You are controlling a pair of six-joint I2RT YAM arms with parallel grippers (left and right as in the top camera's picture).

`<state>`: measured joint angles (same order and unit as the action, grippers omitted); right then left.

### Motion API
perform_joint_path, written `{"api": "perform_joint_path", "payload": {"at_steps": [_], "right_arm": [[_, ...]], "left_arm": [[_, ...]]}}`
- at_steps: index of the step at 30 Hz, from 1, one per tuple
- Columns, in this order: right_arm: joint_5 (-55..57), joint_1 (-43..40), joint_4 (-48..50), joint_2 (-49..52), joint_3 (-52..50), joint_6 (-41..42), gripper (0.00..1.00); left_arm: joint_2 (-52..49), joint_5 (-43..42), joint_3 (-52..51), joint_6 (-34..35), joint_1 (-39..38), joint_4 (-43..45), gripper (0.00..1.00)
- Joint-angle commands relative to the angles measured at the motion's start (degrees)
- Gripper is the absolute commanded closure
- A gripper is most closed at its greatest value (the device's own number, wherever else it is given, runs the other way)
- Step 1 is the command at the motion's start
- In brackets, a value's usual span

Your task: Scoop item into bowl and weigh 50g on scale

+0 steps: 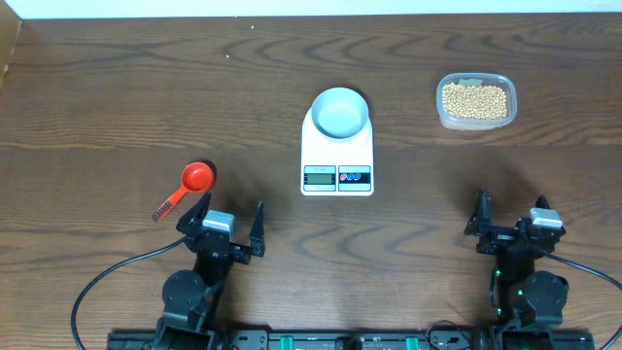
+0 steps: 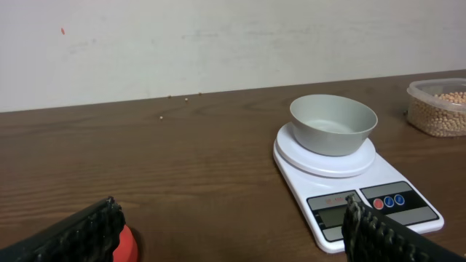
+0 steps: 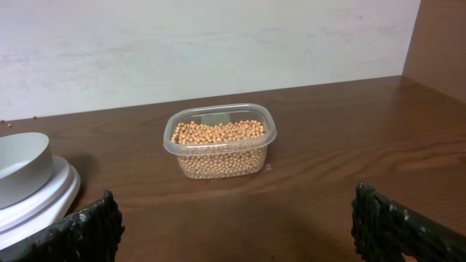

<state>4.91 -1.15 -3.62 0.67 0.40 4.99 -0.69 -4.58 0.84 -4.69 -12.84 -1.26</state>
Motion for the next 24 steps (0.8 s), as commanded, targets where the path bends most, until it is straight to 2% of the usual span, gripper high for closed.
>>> {"api": "perform_joint_path", "payload": {"at_steps": [1,12,17,21,24], "right_arm": [[0.11,0.5,-0.24,-0.37,-0.09,0.5,0.01],[0.11,0.5,-0.24,-0.37,-0.09,0.52,0.01],[0.11,0.5,-0.24,-0.37,-0.09,0.52,0.01],[0.11,0.48,-0.24,-0.37,-0.09,0.5,0.01],[0.11,0.5,-0.24,-0.37,-0.09,0.5,0.01]], "left_arm": [[0.31,-0.79,-0.61,0.09,0.28,-2.4,0.02],[0.31,-0.46,-0.61,0.04,0.31,-2.36,0.02],[0.31,4.17,-0.61,0.15,0.28,-2.12,0.02],[0.31,2.73,-0.22,6.01,0.28,-2.82,0.02],[0.22,0.55,2.69,6.29,0.28,-6.29,0.02]]}}
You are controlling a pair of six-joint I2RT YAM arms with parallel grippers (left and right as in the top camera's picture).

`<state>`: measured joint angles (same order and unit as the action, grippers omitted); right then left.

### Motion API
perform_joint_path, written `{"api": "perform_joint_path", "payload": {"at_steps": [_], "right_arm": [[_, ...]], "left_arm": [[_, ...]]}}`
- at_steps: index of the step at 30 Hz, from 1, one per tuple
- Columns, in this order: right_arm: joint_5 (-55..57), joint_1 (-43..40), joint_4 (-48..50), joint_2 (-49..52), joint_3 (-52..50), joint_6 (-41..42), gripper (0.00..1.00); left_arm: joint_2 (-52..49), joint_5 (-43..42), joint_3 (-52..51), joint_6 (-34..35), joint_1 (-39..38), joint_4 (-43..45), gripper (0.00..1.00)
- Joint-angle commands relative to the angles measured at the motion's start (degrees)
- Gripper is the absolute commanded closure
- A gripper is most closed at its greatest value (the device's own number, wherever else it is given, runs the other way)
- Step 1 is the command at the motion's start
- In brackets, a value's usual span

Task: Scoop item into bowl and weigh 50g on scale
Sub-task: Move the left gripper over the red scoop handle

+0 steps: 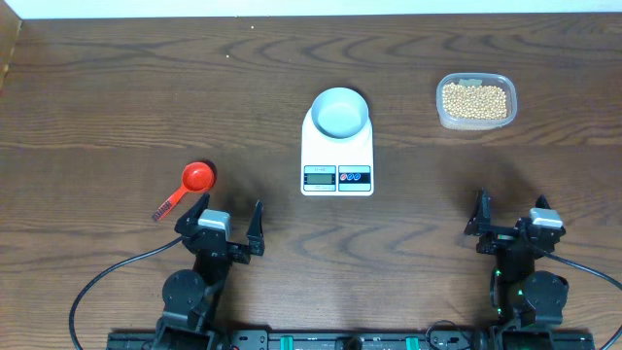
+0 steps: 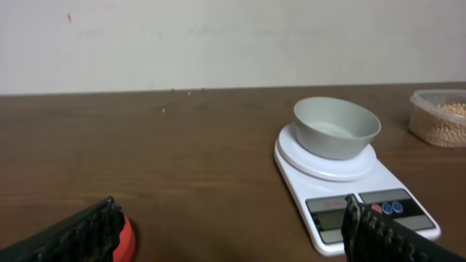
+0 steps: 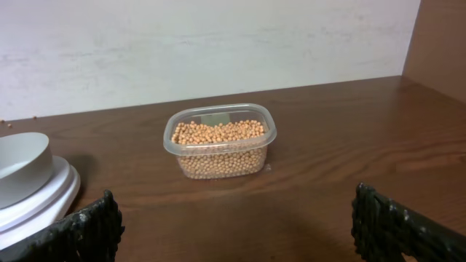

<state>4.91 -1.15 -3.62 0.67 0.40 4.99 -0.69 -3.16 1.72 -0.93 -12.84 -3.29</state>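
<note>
A red measuring scoop [image 1: 187, 185] lies on the table at the left, its cup [image 2: 124, 240] peeking past my left finger. A grey-blue bowl [image 1: 340, 111] [image 2: 336, 126] sits empty on the white scale [image 1: 337, 160] [image 2: 364, 200]. A clear tub of beans [image 1: 475, 100] [image 3: 220, 141] stands at the far right. My left gripper [image 1: 222, 225] [image 2: 233, 236] is open near the table's front, just right of the scoop. My right gripper [image 1: 508, 221] [image 3: 233, 229] is open at the front right, facing the tub.
The scale's display and buttons [image 1: 337, 176] face the front edge. A few stray beans [image 2: 175, 92] lie by the back wall. A wooden side panel [image 3: 440, 44] rises at the far right.
My left gripper has turned slightly to the left, so the scale and bowl sit a little differently in its view. The right gripper and all objects are unmoved.
</note>
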Motion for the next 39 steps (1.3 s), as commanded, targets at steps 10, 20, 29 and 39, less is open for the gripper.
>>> {"api": "perform_joint_path", "payload": {"at_steps": [10,20,29,39], "right_arm": [[0.11,0.5,-0.24,-0.37,-0.09,0.5,0.01],[0.11,0.5,-0.24,-0.37,-0.09,0.5,0.01],[0.11,0.5,-0.24,-0.37,-0.09,0.52,0.01],[0.11,0.5,-0.24,-0.37,-0.09,0.5,0.01]], "left_arm": [[-12.61,7.04,25.24,-2.49,0.31,-25.07,0.02],[-41.81,10.51,50.97,-2.21,0.31,-38.66,0.02],[-55.52,10.32,58.05,-4.63,0.28,-39.01,0.02],[-56.85,10.27,58.05,-4.61,0.28,-38.6,0.02]]}}
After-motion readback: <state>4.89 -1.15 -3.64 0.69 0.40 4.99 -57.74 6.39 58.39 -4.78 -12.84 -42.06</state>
